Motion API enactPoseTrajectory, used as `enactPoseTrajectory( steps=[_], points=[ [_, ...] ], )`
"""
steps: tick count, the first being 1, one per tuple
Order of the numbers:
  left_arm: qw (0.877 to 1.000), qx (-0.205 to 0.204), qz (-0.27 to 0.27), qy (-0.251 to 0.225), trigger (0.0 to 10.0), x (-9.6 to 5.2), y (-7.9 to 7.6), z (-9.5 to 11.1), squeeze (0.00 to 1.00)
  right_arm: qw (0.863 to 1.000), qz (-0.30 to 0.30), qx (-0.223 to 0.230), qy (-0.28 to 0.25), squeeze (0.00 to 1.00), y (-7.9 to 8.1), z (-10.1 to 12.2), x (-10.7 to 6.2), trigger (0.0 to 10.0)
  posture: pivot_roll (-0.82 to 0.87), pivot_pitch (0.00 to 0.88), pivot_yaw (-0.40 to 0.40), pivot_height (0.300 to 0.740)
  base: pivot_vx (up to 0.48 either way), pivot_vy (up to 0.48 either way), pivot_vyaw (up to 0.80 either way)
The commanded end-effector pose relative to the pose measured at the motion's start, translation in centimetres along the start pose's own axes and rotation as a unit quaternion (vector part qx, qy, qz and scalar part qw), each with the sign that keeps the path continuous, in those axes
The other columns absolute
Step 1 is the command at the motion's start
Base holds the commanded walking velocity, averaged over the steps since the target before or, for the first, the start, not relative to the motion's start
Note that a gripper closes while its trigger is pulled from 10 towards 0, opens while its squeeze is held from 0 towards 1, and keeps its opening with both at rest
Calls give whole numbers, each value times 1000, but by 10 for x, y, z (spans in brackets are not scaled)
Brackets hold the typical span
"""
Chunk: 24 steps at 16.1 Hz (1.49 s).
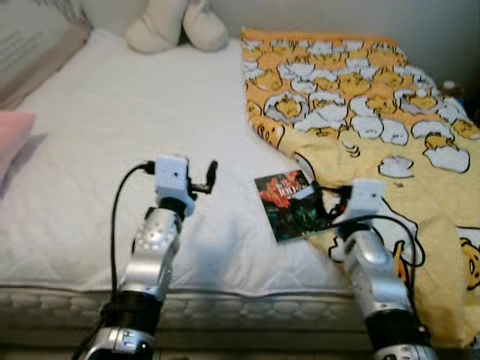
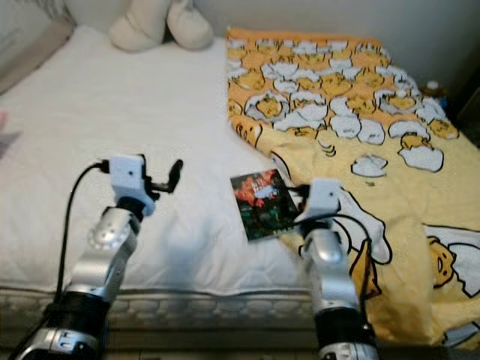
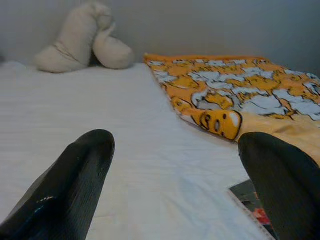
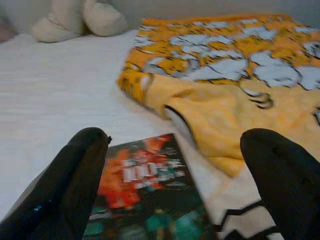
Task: Clean up the room
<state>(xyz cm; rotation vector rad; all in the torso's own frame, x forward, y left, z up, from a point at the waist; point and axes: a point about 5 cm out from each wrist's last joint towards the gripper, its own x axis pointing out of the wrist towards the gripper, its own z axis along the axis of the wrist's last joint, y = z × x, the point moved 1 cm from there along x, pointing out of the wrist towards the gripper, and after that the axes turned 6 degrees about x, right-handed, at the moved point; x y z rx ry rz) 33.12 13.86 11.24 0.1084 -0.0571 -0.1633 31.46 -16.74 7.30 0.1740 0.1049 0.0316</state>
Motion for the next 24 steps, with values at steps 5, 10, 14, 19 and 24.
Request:
enactPoseTrajectory(
  steps=[5,10,14,19,24],
  points=[
    [998,28,-54,-10,10000,8,-8,7,0,1000,-11,-5,-3,0,-4,5,3,10000,3,0,8,740,0,288,-280],
    [998,43,-50,1,10000,9,-9,2,0,1000,-18,-7,-2,0,-7,2,2,10000,4,0,8,740,0,189,-308],
    [998,50,-48,9,10000,11,-8,0,0,1000,-19,-13,-2,0,-8,2,3,10000,3,0,3,740,0,0,-425],
    [999,19,-34,4,10000,9,-9,-1,0,998,-36,-18,-37,0,-13,10,0,10000,0,0,-1,740,0,0,-248],
    [1000,5,-23,2,10000,10,-6,0,0,998,-41,-15,-53,0,-14,16,2,10000,0,0,1,740,0,0,-374]
  ],
)
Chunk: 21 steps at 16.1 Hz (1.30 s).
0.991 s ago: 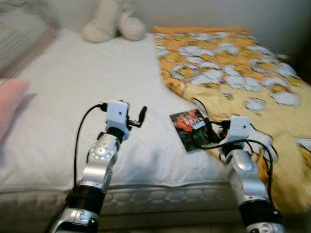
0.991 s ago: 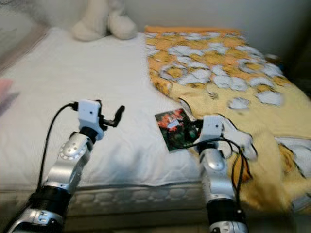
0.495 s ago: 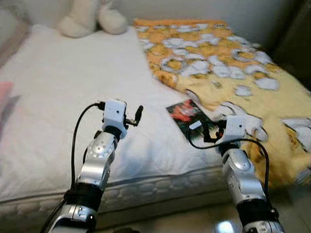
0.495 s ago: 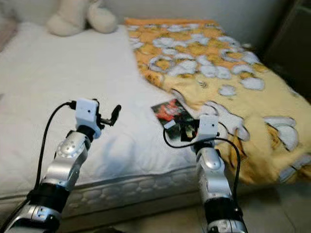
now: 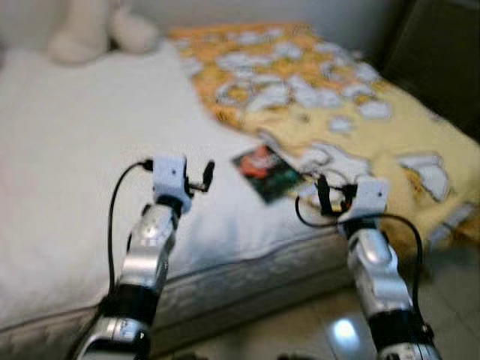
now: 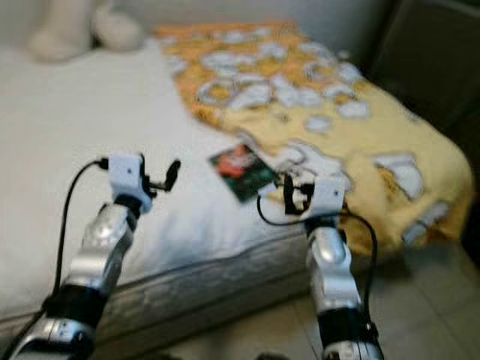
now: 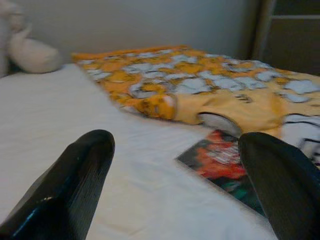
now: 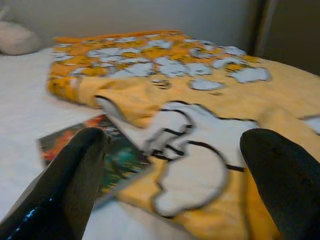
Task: Clean up the room
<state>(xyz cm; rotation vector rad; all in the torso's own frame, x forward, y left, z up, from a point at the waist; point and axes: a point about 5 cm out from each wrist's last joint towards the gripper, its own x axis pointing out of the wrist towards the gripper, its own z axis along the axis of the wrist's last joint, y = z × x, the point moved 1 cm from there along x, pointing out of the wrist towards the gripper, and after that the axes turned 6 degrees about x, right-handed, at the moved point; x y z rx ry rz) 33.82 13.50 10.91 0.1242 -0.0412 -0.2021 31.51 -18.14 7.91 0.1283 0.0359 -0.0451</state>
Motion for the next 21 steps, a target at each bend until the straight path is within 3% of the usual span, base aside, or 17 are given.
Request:
enactPoseTrajectory(
  steps=[1,5,8,9,11,14,16,19,21],
  points=[
    [1000,0,0,-5,10000,4,-2,4,0,1000,1,7,-5,0,1,2,3,10000,1,0,2,736,0,0,-469],
    [1000,-3,4,-15,10000,1,1,7,0,1000,5,25,-10,0,3,5,-1,10000,1,0,1,732,0,0,0],
    [999,-24,-6,-27,10000,-44,19,6,0,1000,12,13,-24,0,-12,12,-43,10000,-6,0,1,732,0,0,0],
    [999,-25,-10,-22,10000,-49,19,3,0,1000,10,16,-18,0,-13,10,-50,10000,-5,0,1,732,0,0,0],
    [999,0,-45,-29,10000,-67,12,7,0,999,42,22,-6,0,-1,6,-75,10000,4,0,-10,732,0,0,0],
    [999,-1,-20,-39,10000,-56,13,15,0,999,42,30,5,0,4,2,-66,10000,8,0,-9,732,294,0,0],
    [999,0,-4,-48,10000,-46,13,27,0,996,26,80,22,0,5,1,-51,10000,8,0,-4,732,454,0,0],
    [999,1,-2,-50,10000,-45,12,29,0,984,4,154,86,0,1,-25,-45,10000,15,0,4,732,454,0,0],
    [999,-3,2,-52,10000,-43,12,32,0,979,11,171,109,0,2,-34,-36,10000,21,0,9,732,454,0,0]
  ],
)
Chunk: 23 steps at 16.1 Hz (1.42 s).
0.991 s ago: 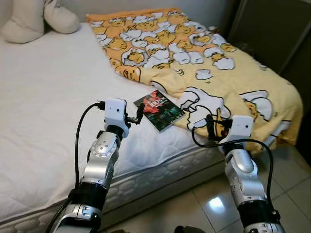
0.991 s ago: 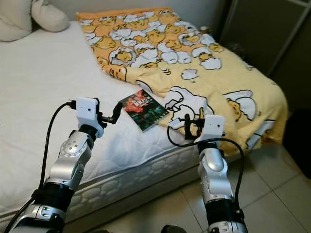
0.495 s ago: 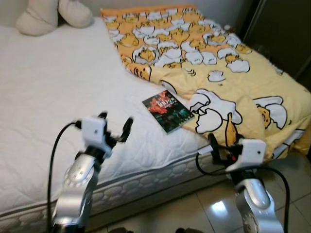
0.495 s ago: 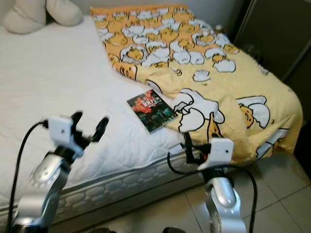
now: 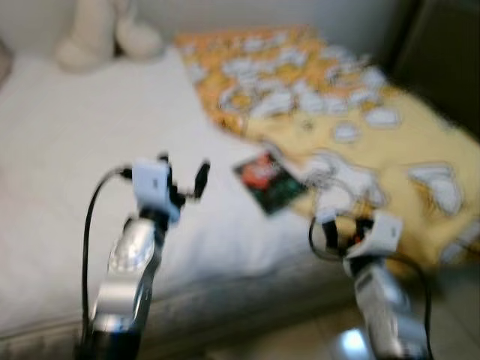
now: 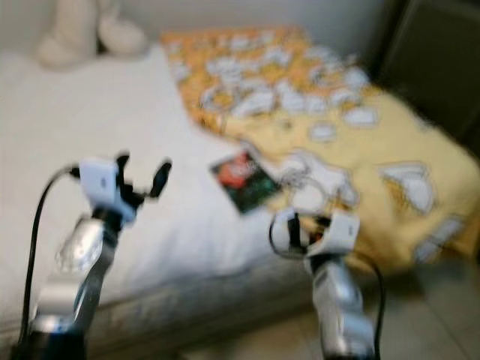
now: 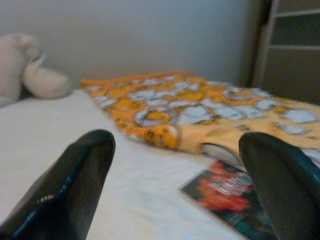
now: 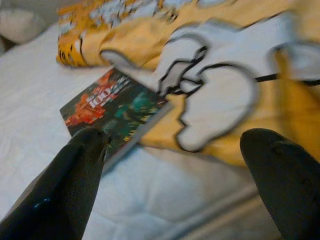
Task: Clean up the room
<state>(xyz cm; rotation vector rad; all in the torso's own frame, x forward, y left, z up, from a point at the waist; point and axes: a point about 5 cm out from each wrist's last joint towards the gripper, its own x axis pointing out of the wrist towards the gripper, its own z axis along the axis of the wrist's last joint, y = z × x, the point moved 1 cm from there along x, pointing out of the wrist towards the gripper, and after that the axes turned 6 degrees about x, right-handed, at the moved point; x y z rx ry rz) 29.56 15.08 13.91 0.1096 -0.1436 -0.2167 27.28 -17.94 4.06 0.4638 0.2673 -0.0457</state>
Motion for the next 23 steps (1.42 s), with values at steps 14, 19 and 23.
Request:
enactPoseTrajectory(
  steps=[14,19,23],
  points=[
    [999,33,30,1,10000,-15,28,32,0,974,70,174,129,0,60,-55,37,10000,190,128,46,732,129,0,0],
    [999,33,28,10,10000,-20,28,33,0,976,83,137,145,0,72,-64,42,10000,216,158,54,732,0,0,0],
    [999,39,30,20,10000,-27,32,36,0,987,77,74,123,0,71,-54,51,10000,246,188,63,732,0,0,0]
  ],
)
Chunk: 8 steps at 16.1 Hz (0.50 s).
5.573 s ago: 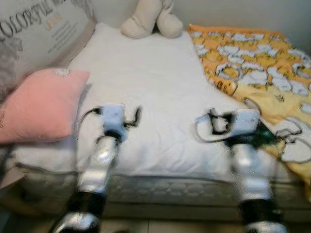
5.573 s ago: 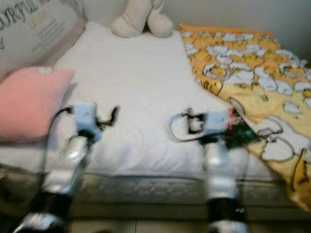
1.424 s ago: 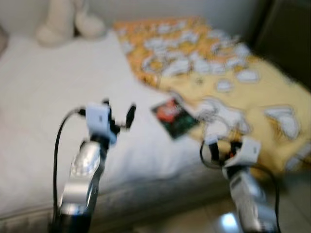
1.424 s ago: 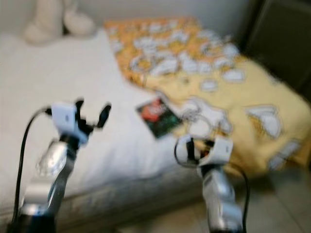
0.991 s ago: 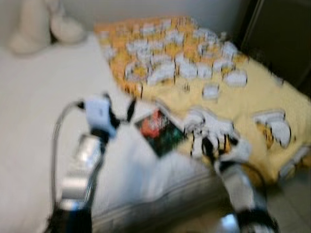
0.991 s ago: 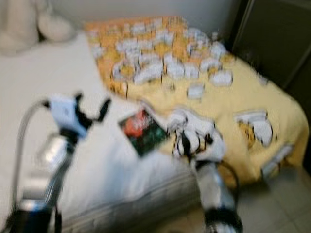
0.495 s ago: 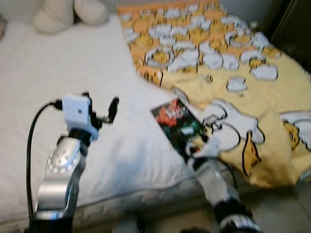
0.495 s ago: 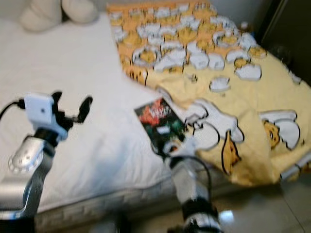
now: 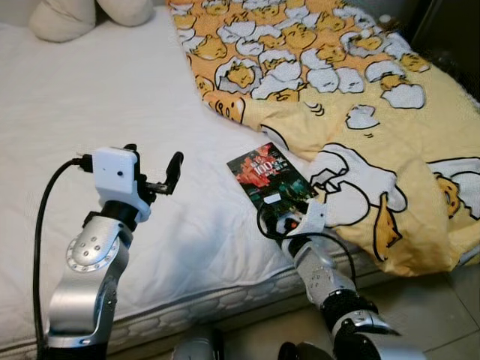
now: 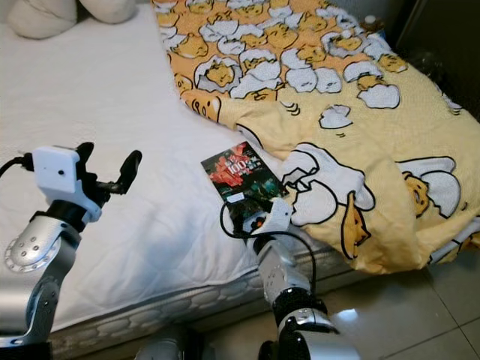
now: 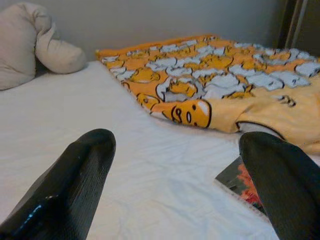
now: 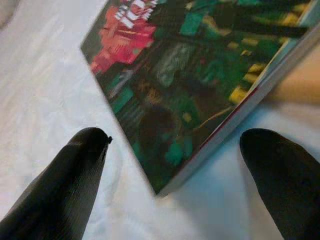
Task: Clean up the room
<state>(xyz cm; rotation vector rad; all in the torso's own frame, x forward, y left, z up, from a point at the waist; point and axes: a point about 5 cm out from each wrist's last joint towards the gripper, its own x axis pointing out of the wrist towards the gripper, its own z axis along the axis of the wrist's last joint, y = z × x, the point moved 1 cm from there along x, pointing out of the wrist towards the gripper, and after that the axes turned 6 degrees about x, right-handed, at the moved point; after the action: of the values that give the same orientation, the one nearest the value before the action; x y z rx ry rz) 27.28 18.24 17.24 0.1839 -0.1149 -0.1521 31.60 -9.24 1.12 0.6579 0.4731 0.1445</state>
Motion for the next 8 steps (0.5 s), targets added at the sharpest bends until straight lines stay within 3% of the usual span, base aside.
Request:
enactPoseTrajectory(
  steps=[1,5,8],
  points=[
    [1000,4,1,2,10000,-5,2,2,0,999,0,-30,-12,0,4,6,3,10000,257,194,62,732,0,0,0],
    [1000,7,7,9,10000,-11,3,4,0,999,-11,-28,-36,0,8,28,10,10000,278,207,54,732,0,0,0],
    [1000,7,6,13,10000,-13,2,4,0,999,-18,-15,-31,0,12,30,14,10000,287,210,49,732,0,0,0]
  ],
)
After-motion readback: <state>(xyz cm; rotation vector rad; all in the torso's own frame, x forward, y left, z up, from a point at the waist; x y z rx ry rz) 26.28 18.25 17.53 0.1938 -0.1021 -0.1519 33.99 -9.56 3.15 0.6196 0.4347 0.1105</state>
